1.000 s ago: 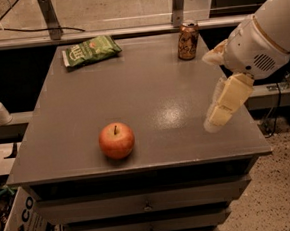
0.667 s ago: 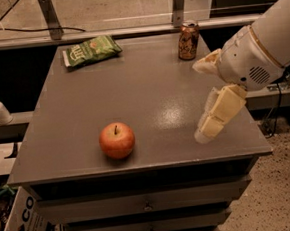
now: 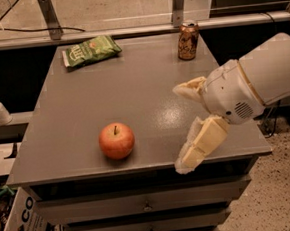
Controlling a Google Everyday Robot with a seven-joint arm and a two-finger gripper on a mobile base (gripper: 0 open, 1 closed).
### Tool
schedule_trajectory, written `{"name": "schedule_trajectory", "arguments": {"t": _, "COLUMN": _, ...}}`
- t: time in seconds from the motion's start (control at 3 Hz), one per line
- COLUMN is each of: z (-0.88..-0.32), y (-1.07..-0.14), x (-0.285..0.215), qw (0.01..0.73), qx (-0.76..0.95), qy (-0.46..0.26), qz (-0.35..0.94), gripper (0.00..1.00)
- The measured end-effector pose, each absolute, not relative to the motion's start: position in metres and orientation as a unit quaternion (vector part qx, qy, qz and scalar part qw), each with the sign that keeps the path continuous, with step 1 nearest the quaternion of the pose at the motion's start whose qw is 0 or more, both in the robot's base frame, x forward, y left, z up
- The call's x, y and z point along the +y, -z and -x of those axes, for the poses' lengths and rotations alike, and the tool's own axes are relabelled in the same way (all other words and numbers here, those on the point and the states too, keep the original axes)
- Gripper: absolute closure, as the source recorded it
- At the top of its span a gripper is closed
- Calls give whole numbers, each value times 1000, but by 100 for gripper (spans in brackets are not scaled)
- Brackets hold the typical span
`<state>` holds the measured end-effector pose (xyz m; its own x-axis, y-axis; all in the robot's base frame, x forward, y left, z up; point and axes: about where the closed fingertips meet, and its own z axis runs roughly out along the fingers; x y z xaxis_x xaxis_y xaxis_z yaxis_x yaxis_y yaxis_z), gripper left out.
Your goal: Move apple near orange can
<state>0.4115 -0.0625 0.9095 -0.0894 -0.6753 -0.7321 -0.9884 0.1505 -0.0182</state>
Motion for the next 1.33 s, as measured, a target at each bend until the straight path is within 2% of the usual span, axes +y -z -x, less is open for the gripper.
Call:
{"name": "schedule_trajectory", "arguments": {"t": 0.67, "z": -412, "y": -901, "x": -56, "qw": 322, "qx": 691, "qy": -262, "qz": 592, "gripper": 0}}
{"name": "schedule_trajectory", "arguments": {"t": 1.33, "z": -438, "y": -862, "x": -7, "qw": 386, "qx": 666, "qy": -307, "qz": 560, "gripper": 0}}
